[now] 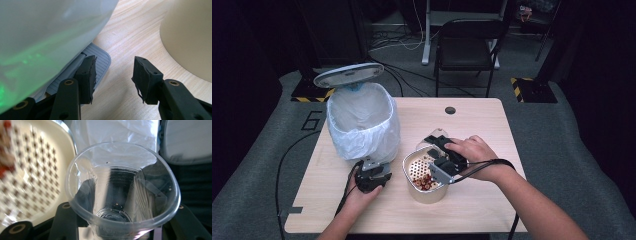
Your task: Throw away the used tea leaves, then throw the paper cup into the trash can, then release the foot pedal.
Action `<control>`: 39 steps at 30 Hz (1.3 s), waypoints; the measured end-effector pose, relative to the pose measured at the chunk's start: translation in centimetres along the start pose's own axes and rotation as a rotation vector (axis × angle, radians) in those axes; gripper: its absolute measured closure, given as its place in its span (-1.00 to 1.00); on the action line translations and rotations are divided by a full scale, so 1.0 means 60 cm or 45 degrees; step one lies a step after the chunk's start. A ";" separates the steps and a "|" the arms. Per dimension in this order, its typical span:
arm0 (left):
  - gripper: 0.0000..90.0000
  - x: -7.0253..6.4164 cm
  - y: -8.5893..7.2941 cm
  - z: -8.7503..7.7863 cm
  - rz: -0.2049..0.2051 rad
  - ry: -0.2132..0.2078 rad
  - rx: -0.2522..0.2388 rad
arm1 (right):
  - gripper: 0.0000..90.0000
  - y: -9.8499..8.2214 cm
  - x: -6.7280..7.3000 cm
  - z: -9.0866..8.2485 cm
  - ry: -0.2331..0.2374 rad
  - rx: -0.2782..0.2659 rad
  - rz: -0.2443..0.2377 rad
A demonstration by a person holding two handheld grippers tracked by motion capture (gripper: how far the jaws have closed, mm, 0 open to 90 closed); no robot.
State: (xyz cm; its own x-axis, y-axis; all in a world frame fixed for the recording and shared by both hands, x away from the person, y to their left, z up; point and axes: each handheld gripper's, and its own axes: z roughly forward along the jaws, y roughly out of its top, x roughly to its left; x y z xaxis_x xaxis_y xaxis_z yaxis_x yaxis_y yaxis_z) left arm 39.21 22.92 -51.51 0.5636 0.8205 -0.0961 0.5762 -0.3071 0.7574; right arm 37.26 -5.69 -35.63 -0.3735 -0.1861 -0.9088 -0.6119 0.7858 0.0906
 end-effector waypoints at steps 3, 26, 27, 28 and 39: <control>0.18 -0.001 0.000 0.001 -0.005 0.005 -0.008 | 0.10 -0.008 -0.018 0.000 0.104 -0.031 0.270; 0.18 0.002 0.000 -0.001 0.020 0.003 0.006 | 0.10 -0.048 -0.157 0.019 0.317 -0.329 1.432; 0.18 0.001 0.000 0.000 0.016 0.003 0.002 | 0.10 -0.046 -0.164 0.022 0.317 -0.333 1.445; 0.18 0.001 0.000 0.000 0.015 0.003 0.003 | 0.10 -0.044 -0.168 0.025 0.319 -0.337 1.456; 0.18 -0.002 -0.001 0.003 -0.040 -0.006 -0.030 | 0.10 -0.013 -0.219 0.076 0.330 -0.353 1.498</control>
State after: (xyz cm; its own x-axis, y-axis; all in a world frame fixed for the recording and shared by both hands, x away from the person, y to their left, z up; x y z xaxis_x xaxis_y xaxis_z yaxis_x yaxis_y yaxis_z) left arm 39.19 22.77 -51.67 0.5479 0.8274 -0.1231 0.5799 -0.2695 0.7688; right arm 45.86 -1.16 -25.61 -0.9039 0.4129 -0.1118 0.0742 0.4087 0.9096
